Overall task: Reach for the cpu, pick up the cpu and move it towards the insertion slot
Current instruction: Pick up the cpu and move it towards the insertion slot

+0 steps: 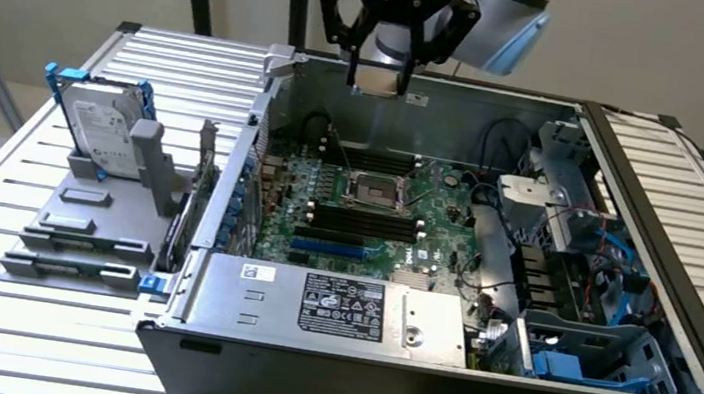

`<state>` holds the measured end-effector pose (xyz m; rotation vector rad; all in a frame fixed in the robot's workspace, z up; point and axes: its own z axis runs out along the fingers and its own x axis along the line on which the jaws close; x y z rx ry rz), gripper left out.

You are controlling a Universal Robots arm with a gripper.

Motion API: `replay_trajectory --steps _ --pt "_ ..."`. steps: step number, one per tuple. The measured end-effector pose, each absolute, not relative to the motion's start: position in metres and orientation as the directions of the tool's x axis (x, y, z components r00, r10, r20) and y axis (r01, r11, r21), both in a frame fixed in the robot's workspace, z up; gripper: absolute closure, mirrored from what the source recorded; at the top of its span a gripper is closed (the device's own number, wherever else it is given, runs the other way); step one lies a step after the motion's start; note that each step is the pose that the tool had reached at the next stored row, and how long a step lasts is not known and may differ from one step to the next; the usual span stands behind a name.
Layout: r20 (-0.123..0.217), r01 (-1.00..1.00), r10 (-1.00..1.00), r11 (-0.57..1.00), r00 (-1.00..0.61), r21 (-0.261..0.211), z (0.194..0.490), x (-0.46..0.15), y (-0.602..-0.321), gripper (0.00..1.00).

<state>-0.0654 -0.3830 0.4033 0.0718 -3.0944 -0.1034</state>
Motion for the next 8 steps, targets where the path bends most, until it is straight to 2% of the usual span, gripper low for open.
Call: replay_trajectory --steps 8 --pt "0.043 -0.045 -0.048 0.997 -0.998 0.067 0.394 -0.05 -0.354 0.45"
